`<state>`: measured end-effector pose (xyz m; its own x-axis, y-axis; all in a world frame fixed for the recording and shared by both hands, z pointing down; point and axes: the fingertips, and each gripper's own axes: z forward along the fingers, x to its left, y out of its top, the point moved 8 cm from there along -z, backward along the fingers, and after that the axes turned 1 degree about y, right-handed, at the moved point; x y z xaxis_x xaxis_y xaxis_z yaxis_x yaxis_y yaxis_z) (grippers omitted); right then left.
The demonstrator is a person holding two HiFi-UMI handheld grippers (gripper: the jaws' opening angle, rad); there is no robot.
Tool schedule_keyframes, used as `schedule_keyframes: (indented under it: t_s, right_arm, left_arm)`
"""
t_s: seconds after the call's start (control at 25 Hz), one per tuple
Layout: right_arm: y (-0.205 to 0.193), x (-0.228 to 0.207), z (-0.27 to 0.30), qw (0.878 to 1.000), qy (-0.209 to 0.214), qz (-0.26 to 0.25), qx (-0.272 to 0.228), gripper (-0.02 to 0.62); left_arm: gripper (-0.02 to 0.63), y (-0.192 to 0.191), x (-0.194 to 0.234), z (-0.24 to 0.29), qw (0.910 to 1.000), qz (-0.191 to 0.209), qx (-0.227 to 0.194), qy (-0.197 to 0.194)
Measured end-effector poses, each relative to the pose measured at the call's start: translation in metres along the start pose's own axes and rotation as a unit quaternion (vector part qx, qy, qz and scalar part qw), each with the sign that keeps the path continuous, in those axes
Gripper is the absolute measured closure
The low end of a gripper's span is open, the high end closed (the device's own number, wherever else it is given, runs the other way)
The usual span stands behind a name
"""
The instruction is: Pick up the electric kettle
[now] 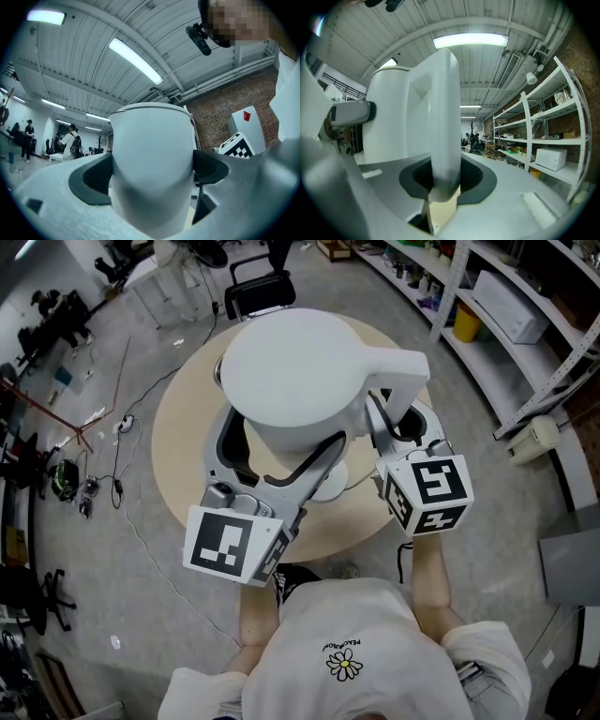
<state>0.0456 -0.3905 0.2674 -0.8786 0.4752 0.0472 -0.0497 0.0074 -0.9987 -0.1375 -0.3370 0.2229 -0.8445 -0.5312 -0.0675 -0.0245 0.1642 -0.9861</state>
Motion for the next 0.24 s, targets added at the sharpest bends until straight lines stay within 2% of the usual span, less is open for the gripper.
schedule_keyframes:
  t_s: [0.24]
  right_arm:
    - [-0.0078,-0.0026,-0.002,1.0,-0.001,0.002,0.005,0.499]
  left_arm:
    - [0.063,-0.0066,-0.0034,0.0012,1.0,-0.001,0.006,-0.001]
